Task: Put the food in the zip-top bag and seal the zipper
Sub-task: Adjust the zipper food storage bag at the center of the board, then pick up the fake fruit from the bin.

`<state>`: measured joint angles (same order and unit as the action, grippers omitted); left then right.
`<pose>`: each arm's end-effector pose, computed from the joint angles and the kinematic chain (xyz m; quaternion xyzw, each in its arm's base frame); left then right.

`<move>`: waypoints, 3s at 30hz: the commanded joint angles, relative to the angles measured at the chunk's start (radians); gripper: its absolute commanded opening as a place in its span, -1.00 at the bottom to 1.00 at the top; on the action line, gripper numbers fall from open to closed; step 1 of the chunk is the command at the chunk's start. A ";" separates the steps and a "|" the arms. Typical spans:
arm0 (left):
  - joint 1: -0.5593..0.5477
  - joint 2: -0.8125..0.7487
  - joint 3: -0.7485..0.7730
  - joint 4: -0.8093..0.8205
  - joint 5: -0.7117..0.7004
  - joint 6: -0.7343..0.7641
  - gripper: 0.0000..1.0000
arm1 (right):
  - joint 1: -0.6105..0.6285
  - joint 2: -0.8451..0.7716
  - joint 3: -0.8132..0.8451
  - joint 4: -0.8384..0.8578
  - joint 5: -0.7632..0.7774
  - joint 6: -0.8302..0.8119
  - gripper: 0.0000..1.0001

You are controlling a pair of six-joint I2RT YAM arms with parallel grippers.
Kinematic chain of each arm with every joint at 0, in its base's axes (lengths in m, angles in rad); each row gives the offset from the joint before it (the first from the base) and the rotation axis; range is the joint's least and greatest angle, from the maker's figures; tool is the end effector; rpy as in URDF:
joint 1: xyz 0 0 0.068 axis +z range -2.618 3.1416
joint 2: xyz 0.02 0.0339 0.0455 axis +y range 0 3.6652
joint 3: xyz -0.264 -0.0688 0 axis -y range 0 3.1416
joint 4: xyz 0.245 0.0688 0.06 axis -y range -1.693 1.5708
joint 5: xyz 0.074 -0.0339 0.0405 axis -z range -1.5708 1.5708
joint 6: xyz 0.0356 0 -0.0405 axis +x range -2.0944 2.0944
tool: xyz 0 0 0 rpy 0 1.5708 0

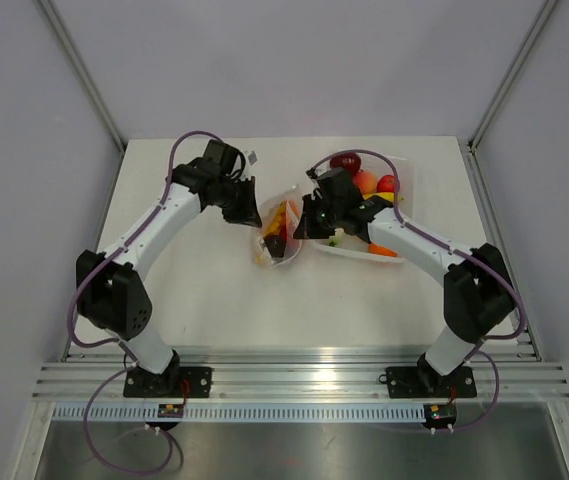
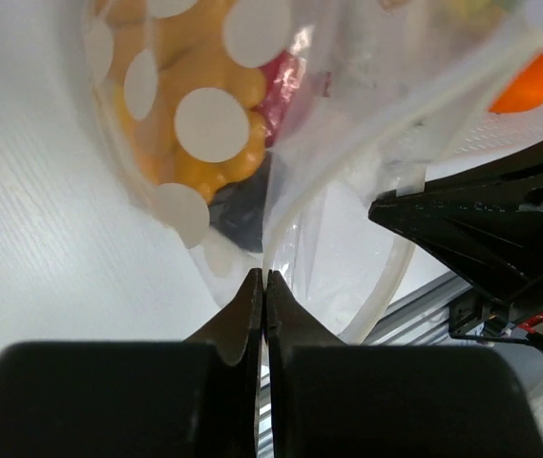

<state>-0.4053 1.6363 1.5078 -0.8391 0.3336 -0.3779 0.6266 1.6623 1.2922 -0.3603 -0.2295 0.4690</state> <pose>0.3161 -0.1483 0.3164 0.0622 0.9408 -0.2583 0.2102 0.2992 0.2266 0.2712 -0.1180 0.9005 0.3003 0.2915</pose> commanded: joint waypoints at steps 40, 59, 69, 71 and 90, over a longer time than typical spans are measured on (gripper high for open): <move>0.003 -0.059 0.100 0.066 0.151 -0.032 -1.00 | -0.024 -0.386 -0.040 -0.085 0.421 -0.073 0.65; -0.043 -0.018 0.175 0.060 0.191 -0.036 -1.00 | -0.260 -0.061 -0.045 -0.048 0.354 -0.150 0.49; -0.043 -0.029 0.112 0.086 0.203 -0.042 -1.00 | -0.295 0.109 0.047 -0.040 0.326 -0.115 0.85; -0.044 -0.030 0.111 0.086 0.205 -0.044 -1.00 | -0.295 0.146 0.074 -0.043 0.331 -0.098 0.87; -0.044 -0.043 0.069 0.109 0.216 -0.046 -1.00 | -0.295 0.232 0.075 0.004 0.366 -0.033 -0.28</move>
<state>-0.4473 1.6238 1.5764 -0.7738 0.5179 -0.4194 0.3336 1.9034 1.3727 -0.4110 0.1215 0.4213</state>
